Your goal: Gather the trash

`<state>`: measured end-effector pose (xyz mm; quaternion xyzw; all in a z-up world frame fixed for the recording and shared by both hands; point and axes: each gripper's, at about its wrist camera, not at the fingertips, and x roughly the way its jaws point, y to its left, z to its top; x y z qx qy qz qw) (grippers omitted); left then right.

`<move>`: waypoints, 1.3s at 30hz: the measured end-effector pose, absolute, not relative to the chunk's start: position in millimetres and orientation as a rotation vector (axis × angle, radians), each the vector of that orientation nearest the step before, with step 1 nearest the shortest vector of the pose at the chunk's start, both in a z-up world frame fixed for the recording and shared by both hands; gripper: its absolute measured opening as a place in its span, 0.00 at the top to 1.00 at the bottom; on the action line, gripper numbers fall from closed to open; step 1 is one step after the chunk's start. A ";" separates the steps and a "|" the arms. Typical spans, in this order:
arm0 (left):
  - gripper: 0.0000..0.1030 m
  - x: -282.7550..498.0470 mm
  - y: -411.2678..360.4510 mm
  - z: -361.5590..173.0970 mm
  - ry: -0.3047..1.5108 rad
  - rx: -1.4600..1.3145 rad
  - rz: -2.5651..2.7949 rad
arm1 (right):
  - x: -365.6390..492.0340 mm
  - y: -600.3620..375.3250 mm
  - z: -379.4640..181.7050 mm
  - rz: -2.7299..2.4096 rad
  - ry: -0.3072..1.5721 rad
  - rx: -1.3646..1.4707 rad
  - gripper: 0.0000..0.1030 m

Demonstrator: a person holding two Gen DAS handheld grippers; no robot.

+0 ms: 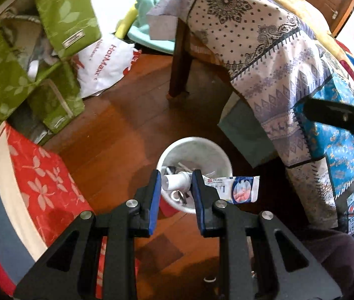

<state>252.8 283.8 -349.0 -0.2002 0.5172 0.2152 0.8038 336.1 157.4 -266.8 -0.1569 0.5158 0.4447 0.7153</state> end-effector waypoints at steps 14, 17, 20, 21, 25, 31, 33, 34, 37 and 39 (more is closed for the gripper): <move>0.53 283.7 263.5 -321.8 1.096 -0.440 0.399 | 341.1 105.8 -241.0 0.947 1.104 -0.289 0.61; 0.53 274.2 252.0 -292.9 1.051 -0.396 0.393 | 330.8 88.5 -222.2 0.943 1.055 -0.286 0.61; 0.53 261.5 237.2 -257.4 0.989 -0.341 0.388 | 316.7 67.9 -198.4 0.948 1.005 -0.257 0.61; 0.53 255.5 230.0 -242.7 0.961 -0.325 0.383 | 312.4 61.5 -190.1 0.950 0.987 -0.250 0.61; 0.53 234.1 206.0 -193.8 0.873 -0.272 0.362 | 285.9 28.3 -150.0 0.950 0.889 -0.213 0.61; 0.53 197.4 162.8 -124.4 0.751 -0.226 0.314 | 250.0 -25.8 -100.3 0.924 0.768 -0.118 0.61; 0.53 183.5 150.1 -103.2 0.700 -0.216 0.289 | 235.5 -44.3 -83.7 0.901 0.716 -0.097 0.61; 0.53 176.7 141.9 -92.4 0.673 -0.208 0.277 | 228.0 -53.2 -75.6 0.890 0.693 -0.083 0.61; 0.53 152.8 117.9 -61.7 0.589 -0.177 0.225 | 206.1 -83.0 -53.5 0.864 0.639 -0.024 0.61; 0.53 137.0 99.5 -43.8 0.535 -0.143 0.181 | 190.3 -102.5 -39.3 0.826 0.589 0.007 0.61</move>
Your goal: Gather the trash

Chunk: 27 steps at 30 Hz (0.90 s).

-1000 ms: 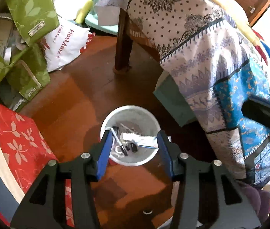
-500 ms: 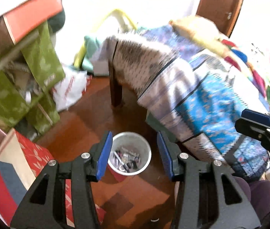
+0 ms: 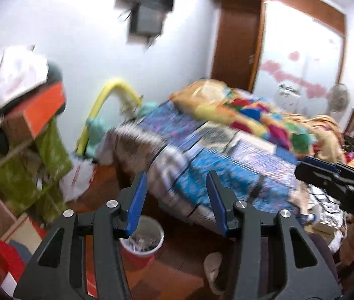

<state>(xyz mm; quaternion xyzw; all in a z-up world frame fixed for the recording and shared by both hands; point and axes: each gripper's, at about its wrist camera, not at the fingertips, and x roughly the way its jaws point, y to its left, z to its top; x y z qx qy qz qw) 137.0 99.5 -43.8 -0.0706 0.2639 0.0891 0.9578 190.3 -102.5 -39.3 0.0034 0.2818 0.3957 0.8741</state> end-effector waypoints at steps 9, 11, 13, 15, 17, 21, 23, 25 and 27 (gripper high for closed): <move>0.47 79.8 39.1 -0.6 0.339 -0.047 -0.001 | 116.0 -159.0 -6.8 0.507 0.342 0.049 0.43; 0.39 70.7 30.4 4.4 0.314 -0.036 -0.025 | 98.4 -161.7 -3.6 0.437 0.298 0.037 0.41; 0.29 62.1 24.0 6.9 0.300 -0.027 -0.031 | 90.1 -162.9 -2.7 0.403 0.280 0.032 0.29; 0.13 54.3 19.6 8.0 0.288 -0.023 -0.035 | 79.1 -163.0 -2.6 0.355 0.259 0.028 0.16; 0.08 45.7 18.6 8.6 0.273 -0.040 -0.039 | 72.7 -165.5 -3.5 0.308 0.247 0.021 0.05; 0.07 36.7 19.3 6.3 0.290 -0.086 -0.039 | 57.6 -170.2 -7.1 0.244 0.240 0.021 0.00; 0.07 31.2 20.9 5.5 0.289 -0.104 -0.042 | 56.9 -171.5 -7.7 0.228 0.246 0.025 0.00; 0.07 27.1 20.6 5.2 0.286 -0.108 -0.038 | 54.3 -174.2 -9.1 0.234 0.261 0.033 0.00; 0.07 25.6 20.2 4.8 0.288 -0.104 -0.037 | 51.3 -176.9 -10.3 0.237 0.270 0.037 0.00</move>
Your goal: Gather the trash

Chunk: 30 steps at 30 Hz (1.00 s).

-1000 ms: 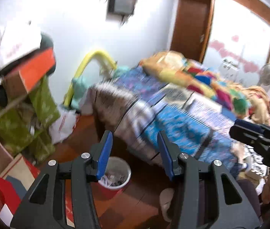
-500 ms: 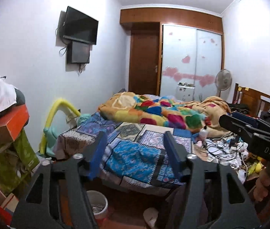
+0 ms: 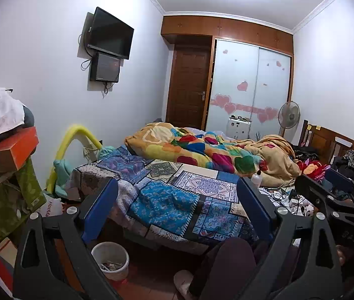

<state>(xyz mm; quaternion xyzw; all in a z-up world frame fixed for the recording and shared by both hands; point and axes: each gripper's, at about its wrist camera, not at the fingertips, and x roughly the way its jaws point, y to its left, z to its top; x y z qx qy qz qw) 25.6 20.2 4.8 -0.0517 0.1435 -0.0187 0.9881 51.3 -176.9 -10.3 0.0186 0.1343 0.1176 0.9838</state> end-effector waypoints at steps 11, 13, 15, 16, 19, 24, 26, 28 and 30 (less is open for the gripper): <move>0.07 27.3 17.1 -2.7 0.314 -0.096 -0.036 | 44.6 -188.8 -12.1 0.222 0.280 0.049 0.00; 0.07 28.1 17.1 -5.3 0.323 -0.096 -0.036 | 44.4 -188.9 -12.0 0.221 0.283 0.048 0.00; 0.07 29.0 16.9 -7.0 0.329 -0.096 -0.036 | 45.7 -188.5 -12.5 0.223 0.288 0.049 0.00; 0.07 28.9 16.5 -8.2 0.331 -0.096 -0.035 | 45.6 -187.6 -12.8 0.224 0.291 0.048 0.00; 0.07 29.3 16.0 -9.6 0.337 -0.098 -0.038 | 45.2 -188.0 -13.4 0.222 0.296 0.044 0.00; 0.07 29.2 13.6 -10.0 0.339 -0.097 -0.043 | 44.3 -187.1 -13.3 0.224 0.304 0.039 0.00; 0.07 29.9 13.4 -9.5 0.340 -0.098 -0.044 | 43.9 -186.7 -12.8 0.225 0.306 0.036 0.00; 0.07 29.8 13.1 -9.6 0.341 -0.098 -0.044 | 43.6 -186.4 -12.7 0.225 0.306 0.037 0.00; 0.07 30.2 12.8 -9.3 0.341 -0.099 -0.046 | 43.4 -185.9 -12.8 0.225 0.306 0.036 0.00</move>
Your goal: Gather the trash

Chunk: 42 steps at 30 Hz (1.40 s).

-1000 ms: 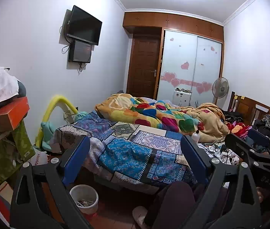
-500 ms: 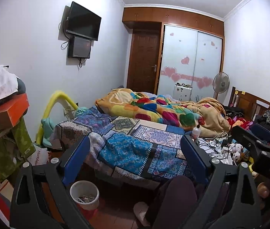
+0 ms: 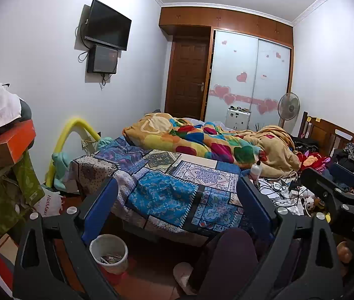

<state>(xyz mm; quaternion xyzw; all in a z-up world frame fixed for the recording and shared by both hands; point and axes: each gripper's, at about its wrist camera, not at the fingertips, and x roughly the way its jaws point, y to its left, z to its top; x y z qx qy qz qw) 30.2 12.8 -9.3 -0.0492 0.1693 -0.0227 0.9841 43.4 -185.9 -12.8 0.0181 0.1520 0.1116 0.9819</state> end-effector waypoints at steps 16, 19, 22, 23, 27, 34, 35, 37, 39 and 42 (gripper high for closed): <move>0.07 29.6 9.8 -10.1 0.342 -0.104 -0.053 | 43.1 -186.4 -12.7 0.235 0.308 0.030 0.00; 0.05 28.9 9.6 -10.6 0.343 -0.106 -0.053 | 46.2 -188.4 -12.2 0.244 0.310 0.026 0.00; 0.03 27.7 9.8 -10.8 0.344 -0.115 -0.050 | 46.9 -188.9 -12.0 0.245 0.311 0.025 0.00; 0.02 27.3 9.9 -11.4 0.344 -0.117 -0.048 | 48.1 -189.8 -11.7 0.248 0.312 0.024 0.00; 0.02 26.2 9.9 -12.1 0.346 -0.123 -0.033 | 48.6 -190.7 -10.9 0.252 0.315 0.022 0.00; 0.02 24.4 13.6 -14.3 0.350 -0.117 -0.009 | 51.0 -192.7 -12.7 0.260 0.318 0.015 0.00; 0.02 23.9 13.8 -14.6 0.351 -0.114 -0.002 | 51.0 -193.4 -12.6 0.262 0.319 0.013 0.00; 0.01 22.8 14.0 -15.2 0.352 -0.110 0.003 | 52.4 -195.2 -13.3 0.268 0.320 0.011 0.00; 0.01 22.6 14.6 -15.9 0.354 -0.111 0.003 | 52.2 -194.4 -13.3 0.268 0.320 0.010 0.00; 0.01 23.0 14.1 -15.6 0.352 -0.111 0.004 | 54.0 -195.3 -13.6 0.273 0.321 0.006 0.00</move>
